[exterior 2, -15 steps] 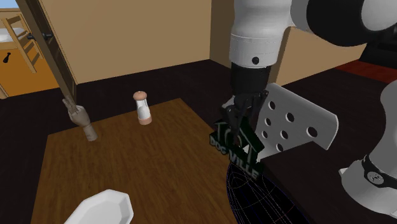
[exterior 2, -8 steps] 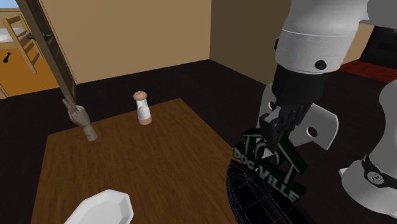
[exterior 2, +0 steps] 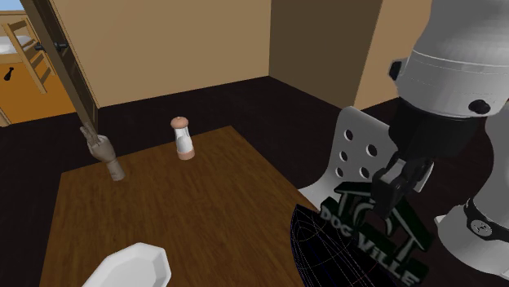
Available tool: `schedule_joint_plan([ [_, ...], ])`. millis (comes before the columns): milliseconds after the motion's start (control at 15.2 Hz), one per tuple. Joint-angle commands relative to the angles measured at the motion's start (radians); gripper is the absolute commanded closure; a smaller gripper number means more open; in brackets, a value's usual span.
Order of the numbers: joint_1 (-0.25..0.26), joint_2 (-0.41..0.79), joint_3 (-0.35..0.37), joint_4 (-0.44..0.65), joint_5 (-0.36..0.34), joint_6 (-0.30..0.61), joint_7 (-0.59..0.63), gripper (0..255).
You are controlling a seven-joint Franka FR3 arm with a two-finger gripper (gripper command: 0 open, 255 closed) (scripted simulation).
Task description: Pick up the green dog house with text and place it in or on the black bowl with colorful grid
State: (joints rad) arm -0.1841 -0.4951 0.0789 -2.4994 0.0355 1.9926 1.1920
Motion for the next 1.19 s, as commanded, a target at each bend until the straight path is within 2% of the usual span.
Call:
schedule_joint_plan([
  [0,0.001,0.003,0.002,-0.023,0.001,0.027,0.002,255],
  [1122,0.0,0.124,0.012,-0.168,0.002,0.293,0.006,255],
])
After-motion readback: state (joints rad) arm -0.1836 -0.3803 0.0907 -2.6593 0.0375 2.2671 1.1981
